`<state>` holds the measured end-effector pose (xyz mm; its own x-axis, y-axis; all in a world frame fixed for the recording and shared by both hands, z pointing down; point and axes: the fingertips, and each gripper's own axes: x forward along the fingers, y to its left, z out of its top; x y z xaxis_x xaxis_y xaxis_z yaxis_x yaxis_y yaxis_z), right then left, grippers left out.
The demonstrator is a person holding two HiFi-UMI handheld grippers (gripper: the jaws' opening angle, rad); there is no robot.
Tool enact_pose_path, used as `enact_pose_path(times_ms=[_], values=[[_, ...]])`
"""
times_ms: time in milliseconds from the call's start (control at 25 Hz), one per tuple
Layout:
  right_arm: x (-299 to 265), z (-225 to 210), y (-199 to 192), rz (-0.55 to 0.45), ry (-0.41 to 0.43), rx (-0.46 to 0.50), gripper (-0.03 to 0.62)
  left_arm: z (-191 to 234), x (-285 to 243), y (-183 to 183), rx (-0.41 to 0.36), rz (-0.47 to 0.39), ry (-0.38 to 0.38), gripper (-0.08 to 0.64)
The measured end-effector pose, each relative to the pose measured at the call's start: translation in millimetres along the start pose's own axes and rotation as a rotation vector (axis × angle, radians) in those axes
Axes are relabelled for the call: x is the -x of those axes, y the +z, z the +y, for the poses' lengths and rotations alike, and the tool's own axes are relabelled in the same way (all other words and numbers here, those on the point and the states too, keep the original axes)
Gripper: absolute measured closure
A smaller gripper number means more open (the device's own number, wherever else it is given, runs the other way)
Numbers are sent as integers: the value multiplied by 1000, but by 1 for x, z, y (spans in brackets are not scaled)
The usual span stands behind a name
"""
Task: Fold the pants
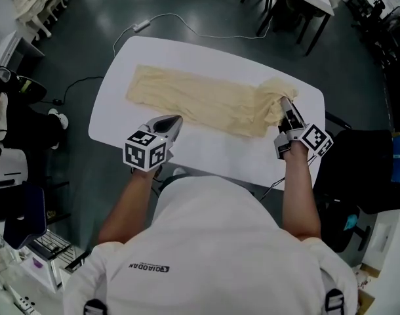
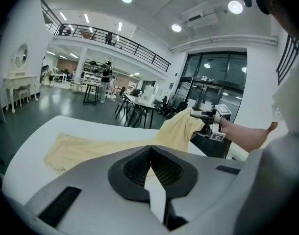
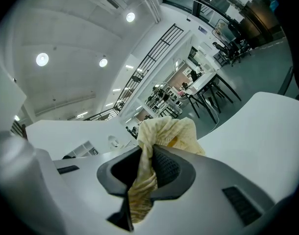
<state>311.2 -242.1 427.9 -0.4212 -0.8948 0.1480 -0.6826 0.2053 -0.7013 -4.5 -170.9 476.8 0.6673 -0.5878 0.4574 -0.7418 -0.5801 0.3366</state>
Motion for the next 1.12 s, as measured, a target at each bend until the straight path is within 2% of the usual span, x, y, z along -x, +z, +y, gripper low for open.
enact_pose_path(times_ms=[160, 280, 440, 600, 800, 960, 1120], values=[[-4, 11, 0, 23, 66, 2, 512, -12, -1, 0, -3, -12, 36, 532], [2, 18, 5, 26, 109, 9, 512, -19, 4, -1, 23, -23, 79, 532], [-5, 34, 6, 31, 158, 8, 512, -15, 22, 4, 69, -65, 128, 532], [-11, 44, 4, 45, 202, 2, 512, -14, 34, 1, 69, -92, 187, 532], [-17, 56, -1, 64, 208, 3, 512, -10, 46, -6, 72, -91, 220, 532], [-39, 78, -15, 76, 173, 52, 512, 24, 59, -1, 46, -94, 224, 532], [-65, 97, -32, 83, 117, 64, 511, 58, 70, 10, 15, -87, 196, 532]])
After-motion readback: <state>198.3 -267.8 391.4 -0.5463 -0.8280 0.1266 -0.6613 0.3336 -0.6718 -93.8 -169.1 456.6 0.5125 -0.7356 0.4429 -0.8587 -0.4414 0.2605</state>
